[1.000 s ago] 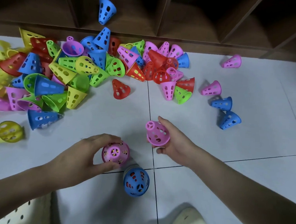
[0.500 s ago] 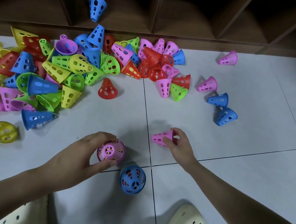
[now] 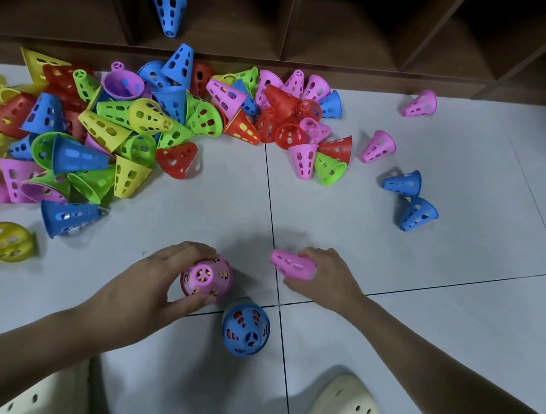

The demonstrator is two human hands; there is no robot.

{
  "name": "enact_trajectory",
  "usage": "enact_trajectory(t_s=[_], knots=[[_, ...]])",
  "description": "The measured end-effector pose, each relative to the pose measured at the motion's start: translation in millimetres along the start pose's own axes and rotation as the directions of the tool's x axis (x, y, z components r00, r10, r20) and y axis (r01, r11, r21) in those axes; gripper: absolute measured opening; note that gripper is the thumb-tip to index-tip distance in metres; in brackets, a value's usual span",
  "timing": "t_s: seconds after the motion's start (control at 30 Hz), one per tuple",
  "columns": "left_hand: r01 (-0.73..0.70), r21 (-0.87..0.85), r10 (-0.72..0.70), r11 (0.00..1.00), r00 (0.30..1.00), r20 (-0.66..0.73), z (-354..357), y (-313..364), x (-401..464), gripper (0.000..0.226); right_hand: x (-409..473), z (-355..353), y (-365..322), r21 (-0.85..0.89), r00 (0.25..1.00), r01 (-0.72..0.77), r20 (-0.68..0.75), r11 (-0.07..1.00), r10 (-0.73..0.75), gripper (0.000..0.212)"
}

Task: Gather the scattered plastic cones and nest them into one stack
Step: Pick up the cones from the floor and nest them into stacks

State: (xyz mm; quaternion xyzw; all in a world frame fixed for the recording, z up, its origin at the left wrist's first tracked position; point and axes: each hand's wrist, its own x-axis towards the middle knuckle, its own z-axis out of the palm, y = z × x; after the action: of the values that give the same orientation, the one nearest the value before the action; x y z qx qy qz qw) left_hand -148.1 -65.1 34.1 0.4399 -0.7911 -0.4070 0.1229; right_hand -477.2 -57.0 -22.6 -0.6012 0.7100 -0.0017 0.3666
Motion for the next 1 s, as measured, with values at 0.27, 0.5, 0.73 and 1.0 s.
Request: enact_trajectory(t_s=[0.27,0.5,0.73,1.0], knots=[[0.001,-0.085,-0.006,0.996,0.999,-0.051,6,3,-2,0.057,-82,-16,-66,0.384,0.913,0.402,-0.237,0.832,-0.332,0.045],[-0.005,-0.142,-0.004,0.990,0.998,-0.062,3,1,-1,0.060,-96,21,-65,0.133,0.756,0.650,-0.210,0.748,-0.620,0.055],[-0.048,-0.113,0.048,0.992,0.999,-0.007,-2,0,3,0.054,-76,46,-40,-0.027,0.796,0.601,-0.070,0.798,-0.602,0.060],[-0.138,0.025,0.134,0.990,0.985,0.112,-50,9,79,0.046,-45,-11,23,0.157,0.905,0.411,-0.190,0.898,-0.381,0.040]])
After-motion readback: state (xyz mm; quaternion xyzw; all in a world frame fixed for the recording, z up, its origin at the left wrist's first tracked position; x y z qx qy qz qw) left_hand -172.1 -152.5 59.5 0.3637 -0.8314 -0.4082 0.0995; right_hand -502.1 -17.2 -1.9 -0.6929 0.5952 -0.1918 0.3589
